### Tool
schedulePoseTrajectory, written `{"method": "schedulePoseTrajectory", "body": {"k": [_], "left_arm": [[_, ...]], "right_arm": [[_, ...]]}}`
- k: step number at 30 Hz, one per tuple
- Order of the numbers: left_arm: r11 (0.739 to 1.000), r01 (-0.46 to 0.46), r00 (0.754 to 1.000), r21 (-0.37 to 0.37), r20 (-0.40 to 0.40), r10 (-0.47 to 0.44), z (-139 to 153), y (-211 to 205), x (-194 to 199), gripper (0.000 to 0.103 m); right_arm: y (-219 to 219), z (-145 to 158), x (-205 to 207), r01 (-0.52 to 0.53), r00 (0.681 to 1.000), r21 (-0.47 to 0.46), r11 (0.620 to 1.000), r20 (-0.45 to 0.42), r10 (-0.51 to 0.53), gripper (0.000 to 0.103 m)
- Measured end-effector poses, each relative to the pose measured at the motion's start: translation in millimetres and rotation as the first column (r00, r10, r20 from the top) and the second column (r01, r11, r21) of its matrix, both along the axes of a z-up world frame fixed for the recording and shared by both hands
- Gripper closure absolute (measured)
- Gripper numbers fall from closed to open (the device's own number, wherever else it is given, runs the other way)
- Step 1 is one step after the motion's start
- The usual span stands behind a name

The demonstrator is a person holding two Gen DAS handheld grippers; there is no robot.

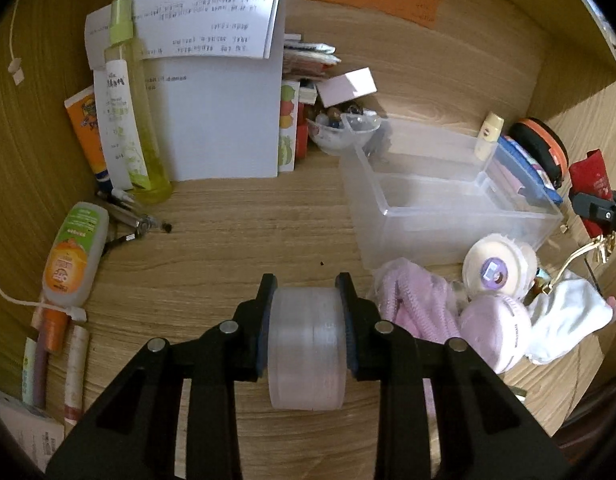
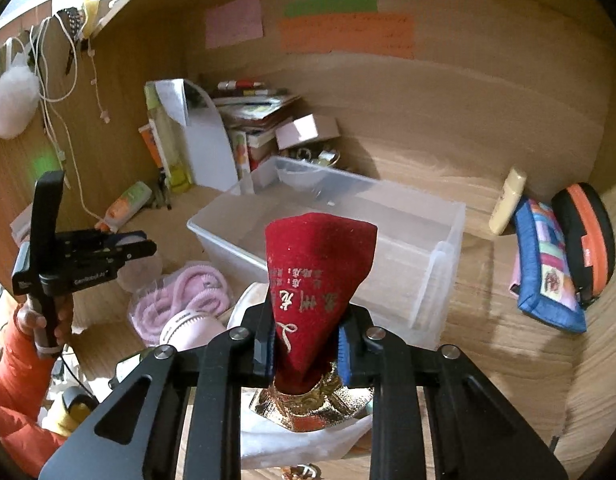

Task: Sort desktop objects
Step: 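Carry the red pouch and white tape roll over the clear plastic box with both tools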

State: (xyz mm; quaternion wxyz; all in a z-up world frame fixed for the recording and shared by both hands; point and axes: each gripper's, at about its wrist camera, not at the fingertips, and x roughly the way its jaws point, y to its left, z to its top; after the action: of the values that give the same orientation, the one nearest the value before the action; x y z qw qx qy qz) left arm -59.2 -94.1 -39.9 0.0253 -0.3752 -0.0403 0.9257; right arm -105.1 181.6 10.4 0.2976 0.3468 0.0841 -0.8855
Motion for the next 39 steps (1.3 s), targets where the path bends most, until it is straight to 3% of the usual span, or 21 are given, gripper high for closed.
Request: {"method": "schedulePoseTrajectory", "body": {"k": [12, 21, 29, 39], "left_arm": [[0.998, 0.057, 0.994, -0.024, -0.095, -0.059, 65, 29, -10, 0.074], [0.993, 0.113, 0.988, 0.025, -0.112, -0.110, 92, 48, -41, 0.074], [0.985, 0.174, 0.980, 0.012, -0.098, -0.172, 95, 74, -79, 0.074], [0.979, 0.204, 0.979, -0.008, -0.014, -0.204, 65, 93, -128, 0.074]], "right_arm": [[10, 30, -16, 0.004, 0.998, -0.021, 1.000, -0.055, -0.005, 0.083], [9, 47, -42, 0.008, 0.996, -0.034, 0.999, -0.088, -0.011, 0.083], [1, 38, -76, 0.012, 0.998, -0.060, 0.998, -0.057, -0.016, 0.083], [-3, 1, -118, 0.018, 0.999, -0.016, 1.000, 0.050, -0.018, 0.083]]}}
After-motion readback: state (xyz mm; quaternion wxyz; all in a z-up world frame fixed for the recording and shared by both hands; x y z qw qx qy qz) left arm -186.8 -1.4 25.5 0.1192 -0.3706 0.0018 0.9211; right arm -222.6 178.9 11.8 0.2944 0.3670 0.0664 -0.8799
